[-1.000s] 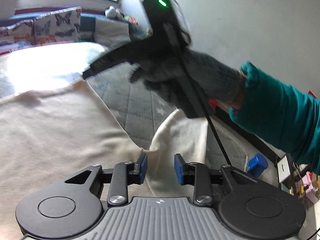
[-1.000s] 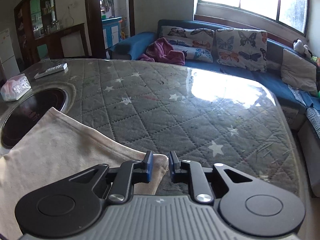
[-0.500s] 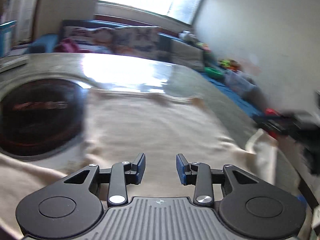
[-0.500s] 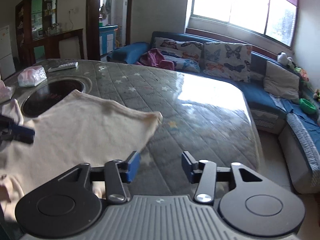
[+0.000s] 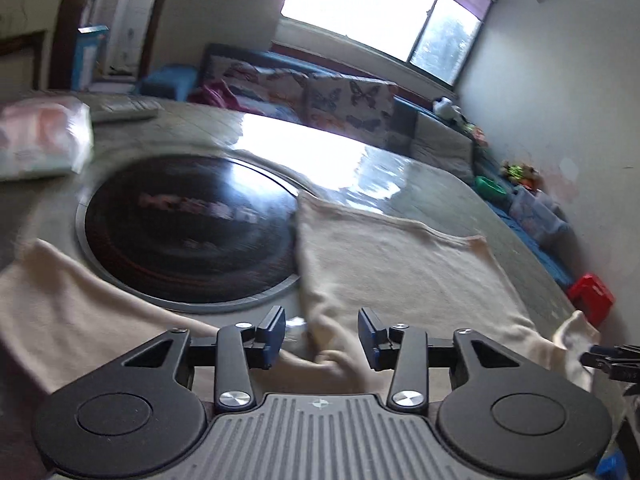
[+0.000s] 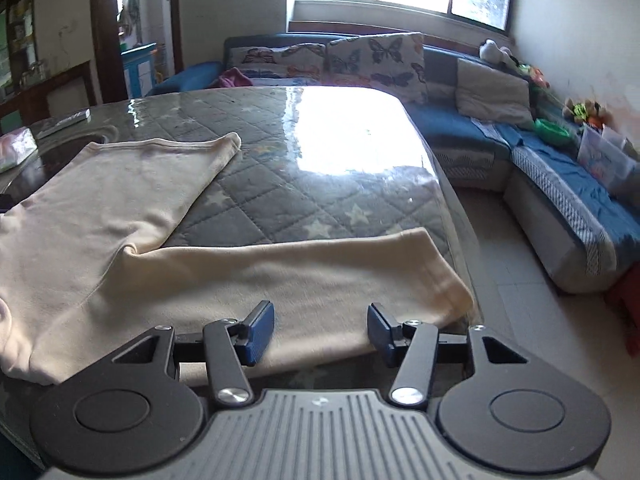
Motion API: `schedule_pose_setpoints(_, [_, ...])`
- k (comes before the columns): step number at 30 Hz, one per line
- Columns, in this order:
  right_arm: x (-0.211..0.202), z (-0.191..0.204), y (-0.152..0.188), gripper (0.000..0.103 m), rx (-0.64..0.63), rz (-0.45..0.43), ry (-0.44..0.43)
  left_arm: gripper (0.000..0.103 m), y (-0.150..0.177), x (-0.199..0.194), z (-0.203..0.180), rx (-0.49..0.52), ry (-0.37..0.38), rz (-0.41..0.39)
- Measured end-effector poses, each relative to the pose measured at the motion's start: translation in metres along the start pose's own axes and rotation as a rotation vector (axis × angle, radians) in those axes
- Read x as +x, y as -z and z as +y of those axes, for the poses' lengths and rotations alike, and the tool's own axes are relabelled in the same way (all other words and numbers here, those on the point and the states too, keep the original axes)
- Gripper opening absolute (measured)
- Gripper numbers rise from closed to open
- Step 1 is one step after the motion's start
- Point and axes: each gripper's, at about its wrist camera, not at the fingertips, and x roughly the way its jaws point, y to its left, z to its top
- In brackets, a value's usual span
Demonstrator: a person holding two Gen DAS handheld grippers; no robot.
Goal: Fold clothes
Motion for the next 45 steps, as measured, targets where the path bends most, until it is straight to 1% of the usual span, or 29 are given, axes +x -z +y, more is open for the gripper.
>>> schedule_pose_setpoints(3, [0.001,0.001,0.001,0.056,0.004,-0.005,0.001,0.044,0.000,-0.019,0.016,-0.013,-0.085,-0.040])
schedule_pose_setpoints(6, [0.001,0.002,0.001,0.056,-0.001,-0.007,0.002,0.044,0.004,-0.036,0.034,-0.047,-0.199,-0.078])
schedule_pose_setpoints(9, [-0.001,0.006,0.000,0.056,-0.006,-0.015,-0.004,0.048,0.009,-0.046,0.052,-0.093,-0.341,-0.101])
schedule_pose_setpoints(11, [-0.004,0.009,-0.001,0.056,-0.013,-0.023,-0.010,0.049,0.013,-0.050,0.062,-0.130,-0.413,-0.108])
schedule_pose_setpoints(13, [-0.007,0.012,-0.004,0.056,-0.022,-0.033,-0.017,0.051,0.016,-0.053,0.071,-0.167,-0.466,-0.110])
schedule_pose_setpoints(16, [-0.012,0.020,-0.010,0.056,-0.039,-0.053,-0.034,0.052,0.018,-0.055,0.085,-0.213,-0.509,-0.109])
schedule_pose_setpoints(19, [-0.018,0.027,-0.016,0.056,-0.052,-0.074,-0.050,0.052,0.018,-0.052,0.091,-0.228,-0.520,-0.111])
schedule_pose_setpoints(22, [-0.024,0.036,-0.022,0.056,-0.063,-0.095,-0.072,0.050,0.015,-0.049,0.091,-0.215,-0.519,-0.114])
schedule_pose_setpoints(24, [-0.026,0.042,-0.025,0.056,-0.068,-0.106,-0.088,0.037,0.014,-0.046,0.093,-0.204,-0.521,-0.117])
schedule_pose_setpoints(25, [-0.028,0.045,-0.026,0.056,-0.071,-0.112,-0.096,0.024,0.013,-0.044,0.094,-0.199,-0.522,-0.119])
schedule_pose_setpoints(26, [-0.028,0.048,-0.026,0.056,-0.073,-0.117,-0.102,0.019,0.012,-0.043,0.096,-0.203,-0.518,-0.122])
schedule_pose_setpoints(27, [-0.028,0.050,-0.026,0.056,-0.075,-0.119,-0.106,0.010,0.011,-0.044,0.099,-0.217,-0.507,-0.127])
schedule_pose_setpoints(28, [-0.028,0.053,-0.027,0.056,-0.077,-0.121,-0.109,0.007,0.009,-0.046,0.100,-0.228,-0.495,-0.136])
schedule_pose_setpoints(30, [-0.028,0.058,-0.027,0.056,-0.080,-0.124,-0.117,0.005,0.004,-0.052,0.096,-0.233,-0.462,-0.166])
schedule_pose_setpoints(33, [-0.030,0.063,-0.029,0.055,-0.085,-0.130,-0.139,0.005,-0.006,-0.066,0.075,-0.206,-0.379,-0.225])
schedule_pose_setpoints(36, [-0.031,0.070,-0.031,0.055,-0.093,-0.143,-0.160,0.005,-0.017,-0.077,0.044,-0.155,-0.265,-0.276])
schedule_pose_setpoints(39, [-0.033,0.075,-0.034,0.055,-0.102,-0.155,-0.179,0.005,-0.027,-0.084,0.013,-0.123,-0.133,-0.304])
schedule_pose_setpoints(45, [-0.036,0.081,-0.036,0.055,-0.106,-0.173,-0.203,0.005,-0.034,-0.081,-0.054,-0.046,0.154,-0.288])
